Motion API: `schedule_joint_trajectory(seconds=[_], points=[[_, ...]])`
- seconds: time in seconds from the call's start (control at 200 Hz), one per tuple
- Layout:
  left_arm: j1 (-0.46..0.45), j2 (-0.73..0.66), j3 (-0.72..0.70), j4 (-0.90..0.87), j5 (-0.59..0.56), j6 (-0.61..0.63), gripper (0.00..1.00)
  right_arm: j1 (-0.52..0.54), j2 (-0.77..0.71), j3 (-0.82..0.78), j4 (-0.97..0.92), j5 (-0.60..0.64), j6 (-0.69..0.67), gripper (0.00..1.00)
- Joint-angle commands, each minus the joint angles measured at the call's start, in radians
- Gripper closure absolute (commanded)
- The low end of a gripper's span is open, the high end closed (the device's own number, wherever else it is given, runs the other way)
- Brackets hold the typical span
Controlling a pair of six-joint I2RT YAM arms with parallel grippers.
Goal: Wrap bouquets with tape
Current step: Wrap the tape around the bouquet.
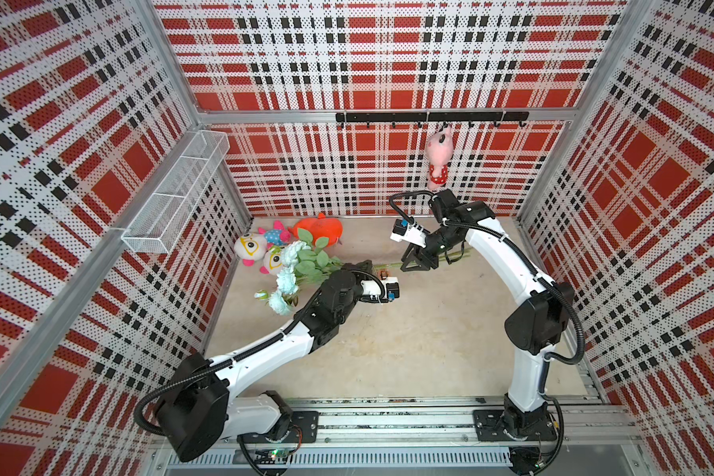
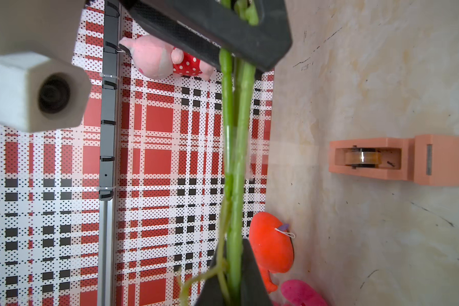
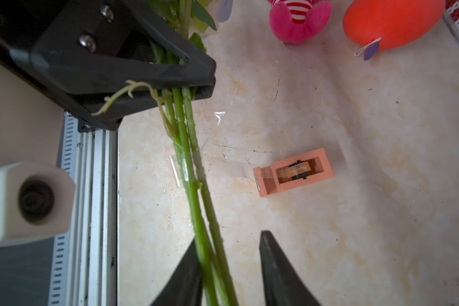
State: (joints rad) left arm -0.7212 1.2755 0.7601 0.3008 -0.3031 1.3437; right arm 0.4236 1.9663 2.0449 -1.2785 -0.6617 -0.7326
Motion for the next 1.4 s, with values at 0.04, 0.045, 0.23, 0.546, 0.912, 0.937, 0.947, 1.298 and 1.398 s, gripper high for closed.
schedule_joint_trajectory(seconds=[0.04, 0.045, 0.23, 0.546, 0.912, 0.937, 0.947, 1.298, 1.398], points=[[0.003, -0.001, 0.039, 0.054, 0.059, -0.044, 0.91, 0.005, -0.004, -0.059, 0.106, 0.074, 0.018, 0.85], [0.003, -0.001, 0.038, 0.054, 0.061, -0.046, 0.89, 0.006, -0.005, -0.063, 0.11, 0.077, 0.019, 0.86], [0.038, -0.037, 0.036, 0.059, 0.152, -0.132, 0.85, 0.025, -0.059, -0.172, 0.248, 0.125, 0.017, 0.99], [0.107, -0.141, -0.001, 0.1, 0.33, -0.315, 0.41, 0.033, -0.161, -0.351, 0.504, 0.145, -0.011, 1.0], [0.321, -0.245, 0.02, 0.098, 0.676, -0.56, 0.31, 0.033, -0.431, -0.871, 1.216, 0.132, -0.226, 1.0], [0.331, -0.233, 0.04, 0.052, 0.709, -0.554, 0.31, 0.035, -0.449, -0.911, 1.277, 0.139, -0.239, 1.0], [0.334, -0.228, 0.045, 0.037, 0.717, -0.55, 0.3, 0.037, -0.455, -0.929, 1.307, 0.142, -0.242, 1.0], [0.27, -0.042, 0.259, -0.438, 0.779, -0.311, 0.32, 0.073, -0.571, -1.208, 1.772, 0.269, -0.414, 1.0], [0.259, 0.01, 0.318, -0.542, 0.745, -0.295, 0.31, 0.089, -0.558, -1.236, 1.847, 0.32, -0.448, 1.0]])
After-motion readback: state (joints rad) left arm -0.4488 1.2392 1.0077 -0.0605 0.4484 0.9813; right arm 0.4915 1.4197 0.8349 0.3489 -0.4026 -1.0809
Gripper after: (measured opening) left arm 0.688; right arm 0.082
